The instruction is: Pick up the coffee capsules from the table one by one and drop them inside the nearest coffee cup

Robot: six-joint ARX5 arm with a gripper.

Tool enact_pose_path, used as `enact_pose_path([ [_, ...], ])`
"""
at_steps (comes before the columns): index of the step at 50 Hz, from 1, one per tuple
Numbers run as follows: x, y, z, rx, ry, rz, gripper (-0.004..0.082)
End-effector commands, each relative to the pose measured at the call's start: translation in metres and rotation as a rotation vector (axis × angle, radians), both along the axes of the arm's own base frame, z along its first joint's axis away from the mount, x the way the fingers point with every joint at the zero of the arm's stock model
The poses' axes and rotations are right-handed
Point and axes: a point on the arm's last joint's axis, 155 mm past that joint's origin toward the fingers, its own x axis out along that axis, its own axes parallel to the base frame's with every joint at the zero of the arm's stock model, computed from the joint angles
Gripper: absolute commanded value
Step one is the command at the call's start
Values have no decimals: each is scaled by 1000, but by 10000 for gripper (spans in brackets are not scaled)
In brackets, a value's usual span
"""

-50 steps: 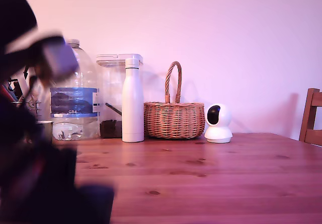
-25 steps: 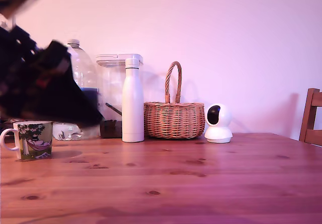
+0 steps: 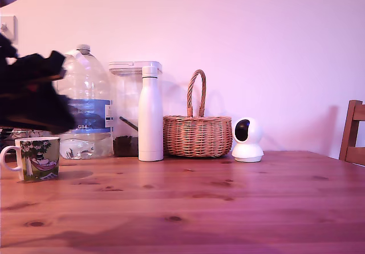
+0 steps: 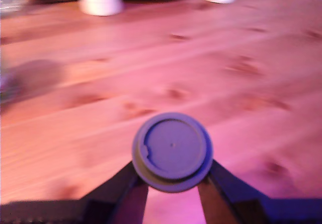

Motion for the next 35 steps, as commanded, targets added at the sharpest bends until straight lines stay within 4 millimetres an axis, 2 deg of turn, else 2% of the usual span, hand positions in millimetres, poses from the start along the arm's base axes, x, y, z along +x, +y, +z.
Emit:
enact_pose_path([
  [1,5,9,5,-10,-12,40,122],
  [16,16,55,11,-3,-19,192,122],
  [35,24,99,10,1,-7,327,122],
])
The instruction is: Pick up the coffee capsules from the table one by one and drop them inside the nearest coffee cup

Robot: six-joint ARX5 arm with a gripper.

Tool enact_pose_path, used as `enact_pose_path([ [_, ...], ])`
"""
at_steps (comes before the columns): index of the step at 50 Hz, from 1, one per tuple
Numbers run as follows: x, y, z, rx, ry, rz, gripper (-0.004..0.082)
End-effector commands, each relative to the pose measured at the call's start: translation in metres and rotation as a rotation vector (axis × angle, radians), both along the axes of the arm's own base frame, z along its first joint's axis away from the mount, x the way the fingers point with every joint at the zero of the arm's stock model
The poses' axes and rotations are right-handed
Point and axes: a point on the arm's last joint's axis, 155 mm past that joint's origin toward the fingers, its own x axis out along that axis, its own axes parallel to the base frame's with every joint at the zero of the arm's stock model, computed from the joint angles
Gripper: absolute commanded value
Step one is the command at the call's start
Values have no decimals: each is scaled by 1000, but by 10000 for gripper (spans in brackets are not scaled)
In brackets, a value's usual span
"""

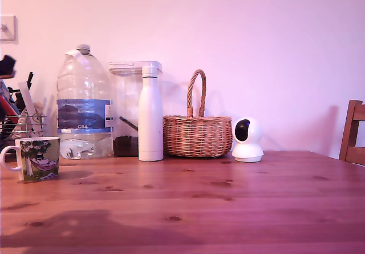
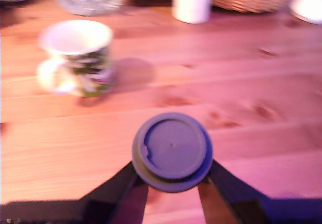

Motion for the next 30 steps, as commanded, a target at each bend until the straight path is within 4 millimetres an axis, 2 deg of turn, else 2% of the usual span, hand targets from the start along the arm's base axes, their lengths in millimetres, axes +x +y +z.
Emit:
enact_pose_path([
  [1,2,4,3,-10,-8,11,122],
  [10,7,14,10,-10,-20,28,122],
  [30,15,33,38,13,-6,66,122],
])
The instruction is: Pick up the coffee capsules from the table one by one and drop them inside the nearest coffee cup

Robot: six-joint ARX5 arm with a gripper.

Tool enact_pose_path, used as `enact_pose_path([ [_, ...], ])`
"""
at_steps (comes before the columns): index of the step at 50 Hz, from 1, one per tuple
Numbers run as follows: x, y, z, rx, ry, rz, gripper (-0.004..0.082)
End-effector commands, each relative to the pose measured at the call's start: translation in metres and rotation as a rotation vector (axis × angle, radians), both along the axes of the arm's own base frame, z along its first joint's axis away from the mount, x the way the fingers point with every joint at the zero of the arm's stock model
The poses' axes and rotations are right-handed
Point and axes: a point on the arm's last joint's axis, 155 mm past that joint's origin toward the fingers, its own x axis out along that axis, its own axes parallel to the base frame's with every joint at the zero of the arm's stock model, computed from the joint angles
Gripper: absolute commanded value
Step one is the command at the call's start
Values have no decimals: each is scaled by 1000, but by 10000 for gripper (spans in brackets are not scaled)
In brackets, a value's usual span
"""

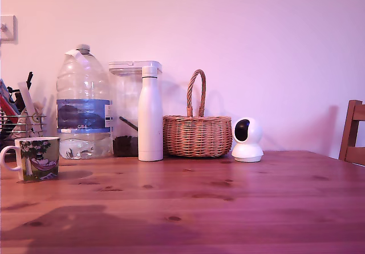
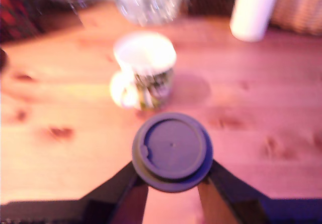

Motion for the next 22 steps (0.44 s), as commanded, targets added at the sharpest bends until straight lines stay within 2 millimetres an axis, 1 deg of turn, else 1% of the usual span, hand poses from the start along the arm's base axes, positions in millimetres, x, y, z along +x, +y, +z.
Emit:
enact_pose_path([
  [1,0,3,2,2,7,1,122],
  [8,3,8,10,16,14,8,122],
  [14,7,6,15,4,9,-12,122],
  [22,10,6,9,0,34,-17,122],
])
